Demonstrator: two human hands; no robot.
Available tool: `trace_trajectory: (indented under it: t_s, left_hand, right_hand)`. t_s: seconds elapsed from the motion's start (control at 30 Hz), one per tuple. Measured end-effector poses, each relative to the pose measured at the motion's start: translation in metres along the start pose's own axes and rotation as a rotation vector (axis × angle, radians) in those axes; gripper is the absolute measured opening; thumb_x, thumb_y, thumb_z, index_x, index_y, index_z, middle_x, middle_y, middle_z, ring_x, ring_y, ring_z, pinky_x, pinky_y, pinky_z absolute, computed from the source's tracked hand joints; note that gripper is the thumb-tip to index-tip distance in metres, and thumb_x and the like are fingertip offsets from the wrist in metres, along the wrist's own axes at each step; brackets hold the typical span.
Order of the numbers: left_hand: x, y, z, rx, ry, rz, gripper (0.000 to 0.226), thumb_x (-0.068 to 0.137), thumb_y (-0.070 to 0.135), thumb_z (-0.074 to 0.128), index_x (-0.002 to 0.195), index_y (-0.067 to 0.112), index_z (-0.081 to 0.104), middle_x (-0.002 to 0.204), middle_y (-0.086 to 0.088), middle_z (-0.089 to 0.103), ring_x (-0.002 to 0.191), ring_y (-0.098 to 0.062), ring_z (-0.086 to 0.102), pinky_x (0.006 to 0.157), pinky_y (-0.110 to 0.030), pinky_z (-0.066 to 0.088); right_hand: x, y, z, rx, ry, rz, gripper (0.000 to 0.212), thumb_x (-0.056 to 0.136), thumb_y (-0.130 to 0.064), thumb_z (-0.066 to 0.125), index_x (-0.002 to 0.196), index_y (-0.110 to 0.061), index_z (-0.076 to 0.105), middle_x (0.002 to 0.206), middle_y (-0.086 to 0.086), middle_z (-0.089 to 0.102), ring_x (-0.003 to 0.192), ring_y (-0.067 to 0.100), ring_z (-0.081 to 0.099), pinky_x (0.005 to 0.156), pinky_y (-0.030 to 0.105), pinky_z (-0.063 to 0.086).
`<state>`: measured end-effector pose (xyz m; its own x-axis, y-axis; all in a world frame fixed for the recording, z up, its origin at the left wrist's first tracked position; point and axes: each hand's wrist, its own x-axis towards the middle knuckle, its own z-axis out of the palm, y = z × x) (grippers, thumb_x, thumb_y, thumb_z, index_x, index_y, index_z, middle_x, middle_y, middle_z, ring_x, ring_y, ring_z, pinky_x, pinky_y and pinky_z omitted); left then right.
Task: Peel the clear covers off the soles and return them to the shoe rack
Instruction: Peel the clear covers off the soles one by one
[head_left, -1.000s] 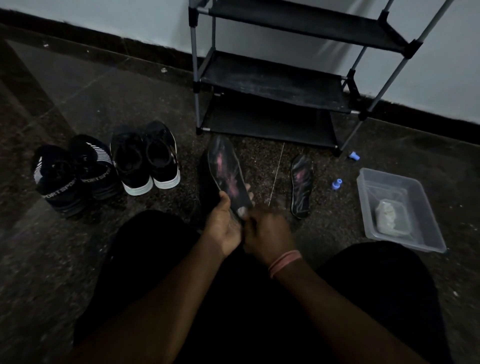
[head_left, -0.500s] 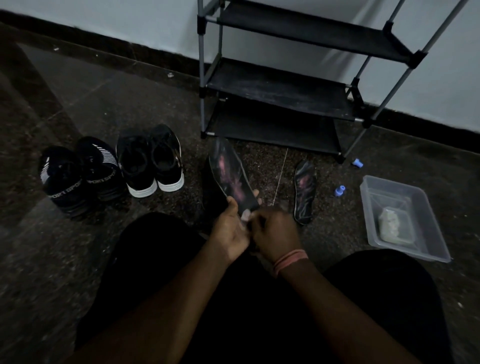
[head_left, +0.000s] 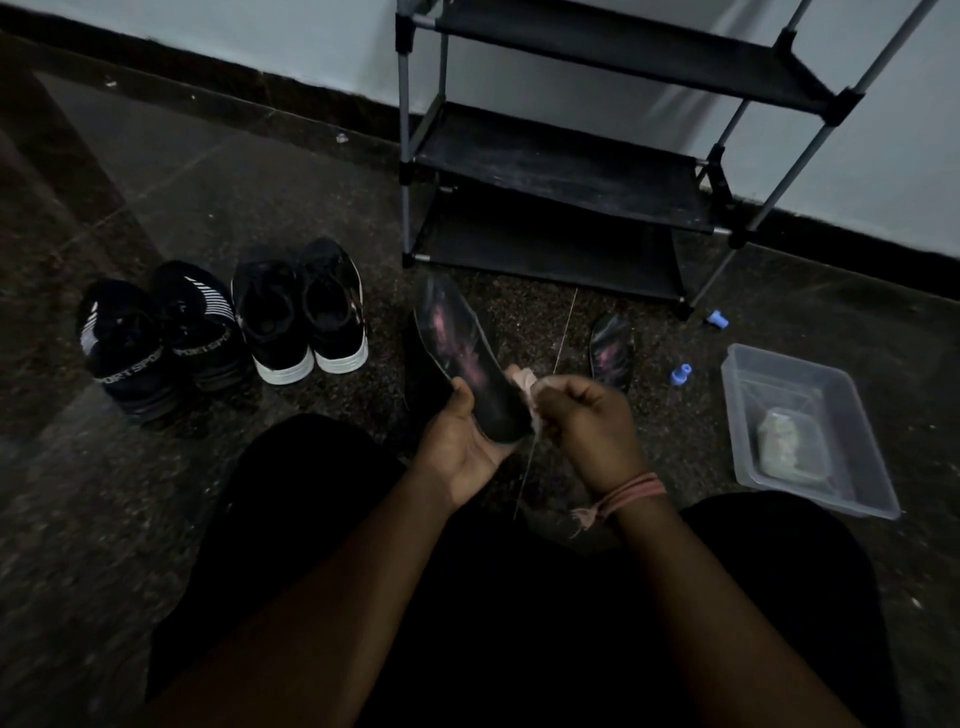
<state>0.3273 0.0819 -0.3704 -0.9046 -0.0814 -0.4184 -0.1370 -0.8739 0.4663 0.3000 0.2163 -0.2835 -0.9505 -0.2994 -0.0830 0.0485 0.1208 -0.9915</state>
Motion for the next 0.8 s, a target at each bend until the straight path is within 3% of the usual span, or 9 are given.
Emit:
trace_trajectory:
  t_s: [0.07, 0.17, 0.27, 0.33, 0.47, 0.53, 0.67, 0.73, 0.8]
  left_hand:
    - [0.002, 0.000, -0.001, 0.021, 0.007, -0.003, 0.063, 0.108, 0.052, 0.026, 0.138, 0.006, 0.058, 0.132, -0.012, 0.068, 0.123, -0.023, 0.064, 0.113, -0.044, 0.042]
    - [0.001, -0.003, 0.001, 0.067, -0.020, -0.025, 0.063, 0.107, 0.051, 0.025, 0.135, 0.005, 0.059, 0.125, -0.013, 0.071, 0.114, -0.021, 0.069, 0.106, -0.039, 0.046]
    - [0.000, -0.006, 0.001, 0.067, -0.015, -0.018, 0.061, 0.108, 0.048, 0.029, 0.117, 0.007, 0.074, 0.124, -0.014, 0.072, 0.110, -0.021, 0.071, 0.096, -0.036, 0.053]
    - [0.000, -0.006, -0.003, 0.063, 0.014, -0.020, 0.062, 0.108, 0.050, 0.031, 0.123, 0.006, 0.072, 0.135, -0.014, 0.065, 0.117, -0.021, 0.067, 0.094, -0.034, 0.055]
    - [0.003, -0.004, -0.006, 0.086, 0.040, -0.050, 0.068, 0.105, 0.057, 0.027, 0.137, 0.008, 0.060, 0.146, -0.013, 0.057, 0.137, -0.022, 0.052, 0.112, -0.037, 0.041]
    - [0.003, -0.007, -0.003, 0.086, 0.046, -0.053, 0.066, 0.106, 0.056, 0.027, 0.133, 0.008, 0.063, 0.145, -0.012, 0.059, 0.138, -0.022, 0.051, 0.110, -0.037, 0.042]
    - [0.003, -0.011, 0.005, 0.057, 0.011, -0.055, 0.057, 0.109, 0.048, 0.032, 0.124, 0.010, 0.071, 0.135, -0.010, 0.066, 0.121, -0.021, 0.066, 0.091, -0.035, 0.057]
    - [0.000, -0.008, 0.003, 0.074, 0.020, -0.029, 0.054, 0.109, 0.046, 0.033, 0.126, 0.010, 0.069, 0.134, -0.011, 0.067, 0.116, -0.019, 0.068, 0.090, -0.033, 0.058]
    - [-0.003, -0.007, -0.003, 0.136, 0.032, -0.023, 0.059, 0.108, 0.049, 0.031, 0.128, 0.007, 0.068, 0.136, -0.012, 0.065, 0.121, -0.020, 0.066, 0.098, -0.033, 0.053]
  right_hand:
    - [0.004, 0.012, -0.001, -0.269, 0.044, -0.137, 0.026, 0.088, -0.024, 0.070, 0.071, -0.005, 0.068, 0.063, 0.006, 0.063, 0.062, 0.010, 0.057, 0.059, 0.027, 0.046]
    - [0.010, 0.025, 0.006, -0.557, 0.113, -0.395, 0.006, 0.085, -0.014, 0.070, 0.081, -0.017, 0.072, 0.082, -0.007, 0.064, 0.085, 0.011, 0.058, 0.080, 0.021, 0.046]
    - [0.013, 0.031, 0.017, -0.760, 0.036, -0.515, 0.010, 0.084, -0.007, 0.066, 0.083, -0.013, 0.073, 0.085, 0.004, 0.063, 0.080, 0.016, 0.059, 0.073, 0.025, 0.047]
    - [0.012, 0.037, 0.026, -0.861, -0.047, -0.500, 0.015, 0.083, -0.012, 0.061, 0.076, -0.014, 0.074, 0.079, 0.009, 0.065, 0.071, 0.024, 0.062, 0.064, 0.029, 0.047]
    - [0.000, 0.039, 0.034, -0.885, -0.215, -0.359, 0.024, 0.079, -0.028, 0.053, 0.079, -0.015, 0.075, 0.082, 0.006, 0.073, 0.075, 0.023, 0.068, 0.068, 0.031, 0.051]
    - [-0.002, 0.038, 0.028, -0.869, -0.169, -0.357, 0.017, 0.080, -0.021, 0.059, 0.077, -0.013, 0.074, 0.081, 0.009, 0.072, 0.074, 0.026, 0.068, 0.067, 0.034, 0.052]
    - [0.011, 0.036, 0.016, -0.837, 0.122, -0.442, 0.010, 0.083, -0.006, 0.065, 0.076, -0.007, 0.072, 0.080, 0.015, 0.068, 0.073, 0.030, 0.064, 0.065, 0.033, 0.052]
    - [0.013, 0.037, 0.018, -0.838, 0.102, -0.479, 0.013, 0.085, -0.008, 0.063, 0.075, -0.009, 0.071, 0.082, 0.013, 0.067, 0.074, 0.029, 0.063, 0.067, 0.032, 0.050]
    - [0.009, 0.042, 0.025, -0.840, -0.037, -0.454, 0.014, 0.083, -0.011, 0.063, 0.073, -0.014, 0.072, 0.081, 0.011, 0.067, 0.073, 0.025, 0.064, 0.067, 0.032, 0.049]
